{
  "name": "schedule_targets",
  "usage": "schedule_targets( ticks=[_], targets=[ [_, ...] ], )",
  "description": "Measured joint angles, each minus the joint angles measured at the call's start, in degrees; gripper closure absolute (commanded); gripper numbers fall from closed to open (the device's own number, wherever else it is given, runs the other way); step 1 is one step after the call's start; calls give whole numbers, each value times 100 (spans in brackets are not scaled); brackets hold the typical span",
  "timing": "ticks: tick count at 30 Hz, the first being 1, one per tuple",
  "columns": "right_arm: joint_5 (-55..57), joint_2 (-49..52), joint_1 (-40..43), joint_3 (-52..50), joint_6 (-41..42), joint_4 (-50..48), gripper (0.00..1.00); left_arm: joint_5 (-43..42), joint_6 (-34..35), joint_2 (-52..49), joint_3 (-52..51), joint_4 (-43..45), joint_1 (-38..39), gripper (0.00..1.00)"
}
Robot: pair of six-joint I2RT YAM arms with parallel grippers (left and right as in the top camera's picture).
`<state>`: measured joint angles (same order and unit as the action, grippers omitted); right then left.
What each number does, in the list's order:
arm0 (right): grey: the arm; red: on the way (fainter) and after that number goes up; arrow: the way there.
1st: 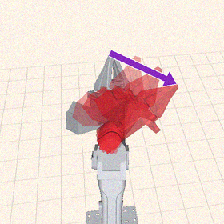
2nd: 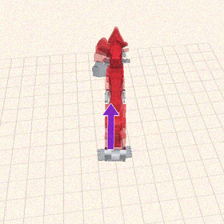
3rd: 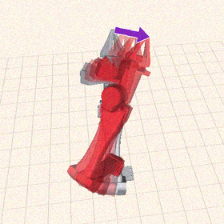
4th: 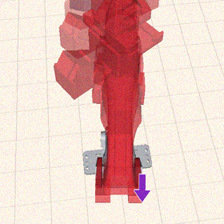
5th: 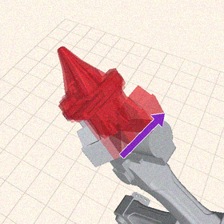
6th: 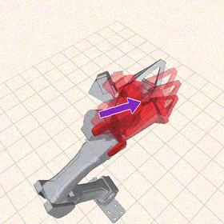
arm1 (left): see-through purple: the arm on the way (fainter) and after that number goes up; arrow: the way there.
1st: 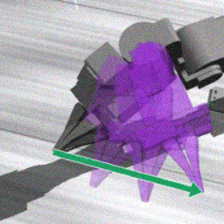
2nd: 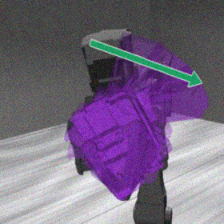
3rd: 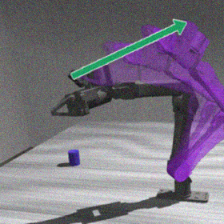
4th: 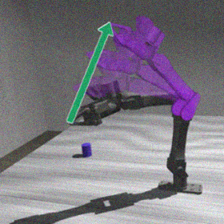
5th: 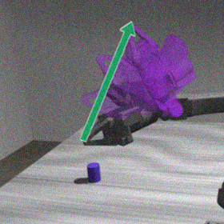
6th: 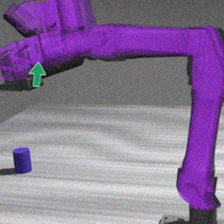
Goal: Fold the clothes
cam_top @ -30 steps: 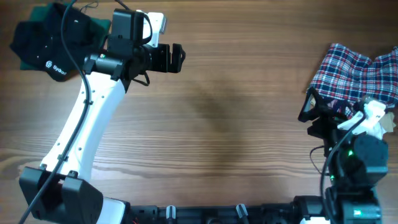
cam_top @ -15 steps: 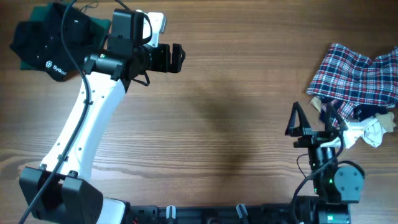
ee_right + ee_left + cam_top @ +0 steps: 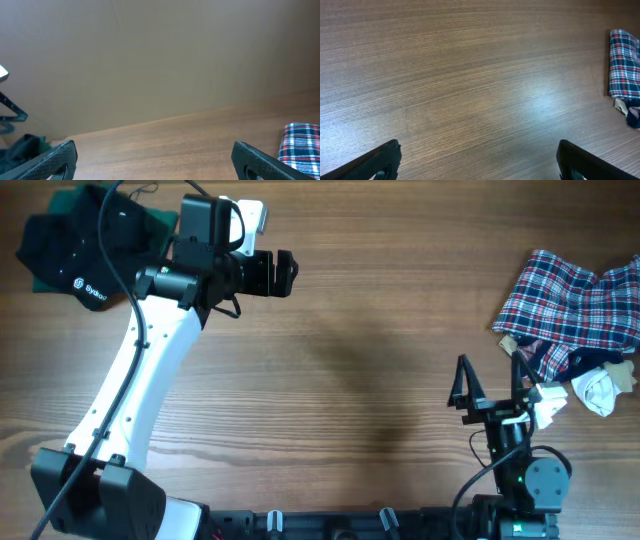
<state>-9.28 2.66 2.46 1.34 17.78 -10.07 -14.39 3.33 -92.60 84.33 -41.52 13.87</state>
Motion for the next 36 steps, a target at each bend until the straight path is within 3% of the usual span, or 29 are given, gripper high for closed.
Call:
schedule_targets(
  ticks=[8, 13, 36],
  targets=[
    [-44, -155, 0, -98, -101, 179, 0, 2, 0, 0, 0, 0, 0, 0],
    [37, -166, 0, -98, -164, 975, 0, 0, 0, 0, 0, 0, 0, 0],
    [98, -168, 0, -98, -164, 984, 0, 0, 0, 0, 0, 0, 0, 0]
  ],
)
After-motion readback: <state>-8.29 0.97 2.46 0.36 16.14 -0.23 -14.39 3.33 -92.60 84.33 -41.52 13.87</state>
